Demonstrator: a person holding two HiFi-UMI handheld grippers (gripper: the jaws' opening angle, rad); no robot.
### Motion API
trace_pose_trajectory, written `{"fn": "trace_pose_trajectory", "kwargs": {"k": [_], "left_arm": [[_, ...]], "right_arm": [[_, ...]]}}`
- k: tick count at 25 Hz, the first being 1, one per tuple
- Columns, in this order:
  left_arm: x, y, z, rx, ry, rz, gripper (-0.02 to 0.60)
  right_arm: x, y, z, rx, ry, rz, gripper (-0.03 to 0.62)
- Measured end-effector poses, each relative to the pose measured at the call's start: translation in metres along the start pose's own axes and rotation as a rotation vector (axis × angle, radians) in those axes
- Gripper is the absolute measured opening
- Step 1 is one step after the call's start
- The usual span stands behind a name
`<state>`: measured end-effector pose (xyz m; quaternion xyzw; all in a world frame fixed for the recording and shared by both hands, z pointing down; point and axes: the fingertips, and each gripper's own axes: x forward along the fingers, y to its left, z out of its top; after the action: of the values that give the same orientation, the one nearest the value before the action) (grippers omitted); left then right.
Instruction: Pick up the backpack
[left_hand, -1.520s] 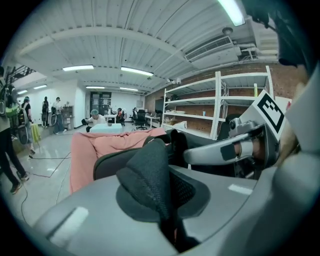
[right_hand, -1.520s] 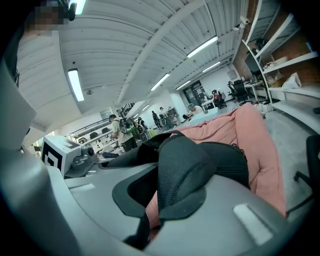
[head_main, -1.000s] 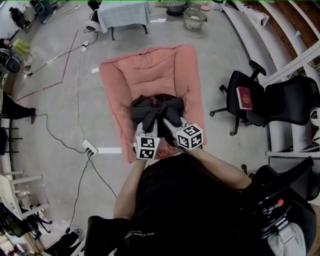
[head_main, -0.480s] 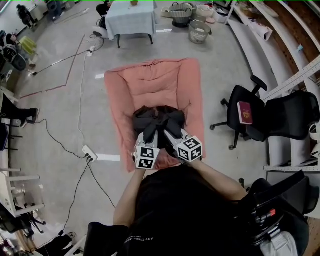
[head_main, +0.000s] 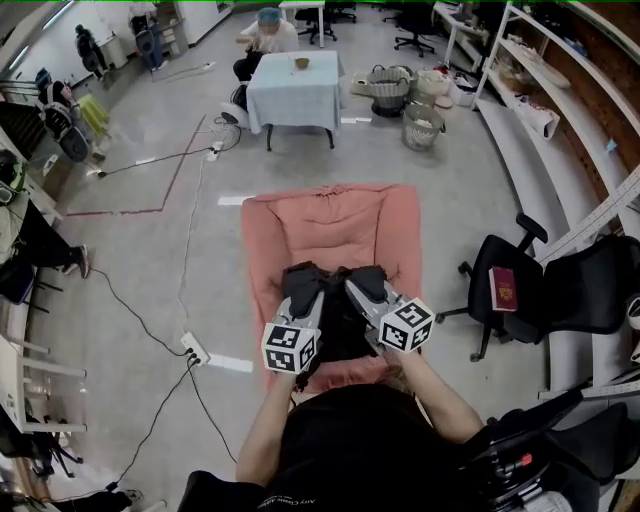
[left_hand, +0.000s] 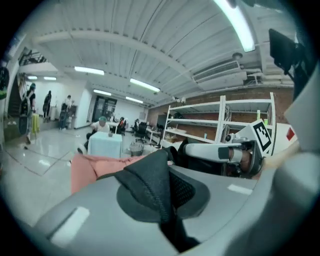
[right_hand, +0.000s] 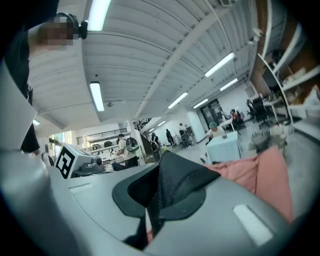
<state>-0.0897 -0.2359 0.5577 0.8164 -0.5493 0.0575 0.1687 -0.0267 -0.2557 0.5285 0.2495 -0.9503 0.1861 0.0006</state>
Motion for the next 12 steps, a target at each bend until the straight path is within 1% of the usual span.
{"fn": "trace_pose_trajectory", "kwargs": {"k": [1,3,5,6,7,8,9,11,12], "left_arm": [[-0.004,-0.002,0.029,0.051,-0.051,0.004,0.015],[-0.015,-0.013,0.091,0.194,-0.143,0.020,0.015],[-0.034,-0.026,0.156,0.347,-0.226,0.054,0.015],[-0.047,-0.032,0.186,0.409,-0.269,0.076,0.015],[-0.061,-0.037,0.217,0.452,-0.318,0.098,0.015],[-0.074,-0.041,0.248,0.472,-0.368,0.120,0.015],[-0.088,-0.045,0.275,0.471,-0.408,0.148,0.015],[-0.114,-0.048,0.314,0.429,-0.440,0.225,0.015],[-0.123,-0.049,0.329,0.394,-0.464,0.260,0.015]], "right_arm": [[0.002,0.005,0.028,-0.071,-0.029,-0.004,0.025],[0.003,0.020,0.088,-0.226,-0.093,-0.029,0.025],[-0.002,0.047,0.149,-0.376,-0.175,-0.062,0.025],[-0.005,0.065,0.178,-0.451,-0.215,-0.083,0.025],[-0.008,0.083,0.206,-0.529,-0.252,-0.106,0.025],[-0.012,0.102,0.233,-0.611,-0.292,-0.123,0.025],[-0.016,0.122,0.259,-0.691,-0.346,-0.133,0.025],[-0.027,0.164,0.300,-0.814,-0.501,-0.158,0.025],[-0.031,0.179,0.313,-0.854,-0.581,-0.190,0.025]]}}
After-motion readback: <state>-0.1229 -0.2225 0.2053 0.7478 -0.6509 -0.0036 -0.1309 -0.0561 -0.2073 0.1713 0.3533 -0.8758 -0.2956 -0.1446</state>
